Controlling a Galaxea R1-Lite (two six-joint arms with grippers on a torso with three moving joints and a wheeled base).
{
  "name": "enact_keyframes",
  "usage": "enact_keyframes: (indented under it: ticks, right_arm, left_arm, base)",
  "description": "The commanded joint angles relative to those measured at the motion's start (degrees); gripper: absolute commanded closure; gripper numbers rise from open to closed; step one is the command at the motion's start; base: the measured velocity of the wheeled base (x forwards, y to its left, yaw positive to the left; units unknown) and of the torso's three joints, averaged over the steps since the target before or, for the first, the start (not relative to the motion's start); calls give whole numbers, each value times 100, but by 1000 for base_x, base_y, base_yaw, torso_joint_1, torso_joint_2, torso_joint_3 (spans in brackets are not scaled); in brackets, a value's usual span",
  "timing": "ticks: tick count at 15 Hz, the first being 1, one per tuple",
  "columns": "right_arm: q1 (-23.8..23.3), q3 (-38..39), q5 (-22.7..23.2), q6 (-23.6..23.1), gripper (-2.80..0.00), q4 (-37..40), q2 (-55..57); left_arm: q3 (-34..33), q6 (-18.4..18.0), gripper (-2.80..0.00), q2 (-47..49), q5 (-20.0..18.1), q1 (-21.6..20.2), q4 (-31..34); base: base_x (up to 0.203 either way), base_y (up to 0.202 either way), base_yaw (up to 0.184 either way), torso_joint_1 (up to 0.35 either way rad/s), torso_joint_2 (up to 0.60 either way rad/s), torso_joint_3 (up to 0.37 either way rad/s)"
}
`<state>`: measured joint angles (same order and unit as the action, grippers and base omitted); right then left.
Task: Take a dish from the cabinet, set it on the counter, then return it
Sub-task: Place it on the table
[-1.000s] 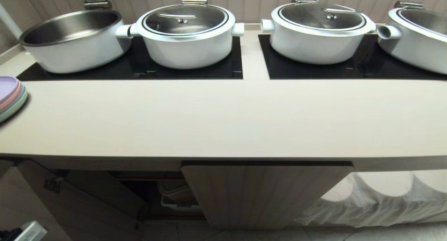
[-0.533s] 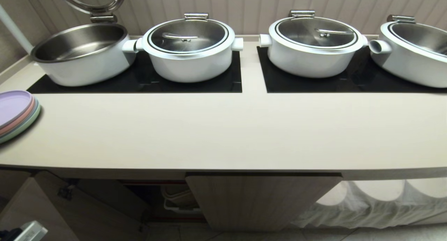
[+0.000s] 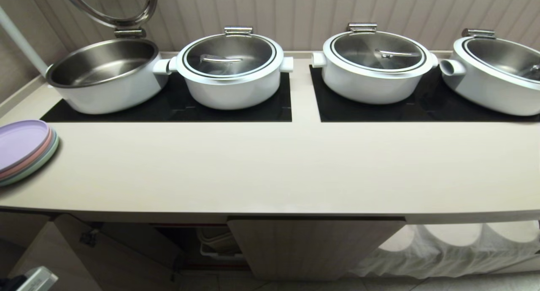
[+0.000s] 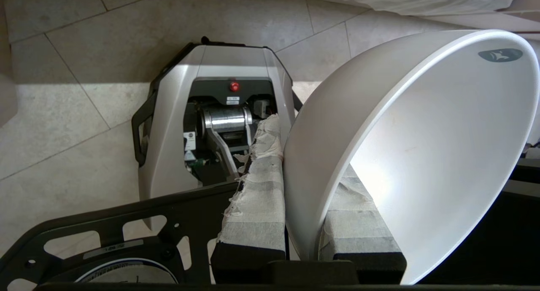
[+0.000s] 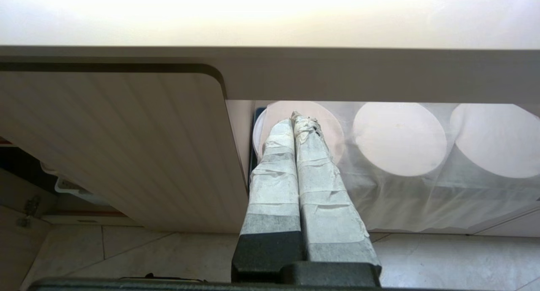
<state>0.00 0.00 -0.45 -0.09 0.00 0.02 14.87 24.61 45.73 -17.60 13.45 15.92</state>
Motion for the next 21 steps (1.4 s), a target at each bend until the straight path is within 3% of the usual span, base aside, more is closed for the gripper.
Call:
enact_keyframes:
  ticks: [1, 13, 21]
  right_arm:
    - [0, 0, 1, 0, 0, 0, -2]
    - [8, 0, 10, 17, 0, 0, -2]
    - [7, 0, 10, 17, 0, -7, -2]
  left_arm:
    - [-2, 17, 0, -11, -7, 0, 8]
    - [6, 17, 0, -20, 63, 0, 8]
    - [-11, 17, 0, -191, 72, -7, 8]
  base:
    - [0, 0, 0, 163, -325, -176]
    - [0, 0, 0, 127, -257, -128]
    - [0, 0, 0, 0, 0, 0]
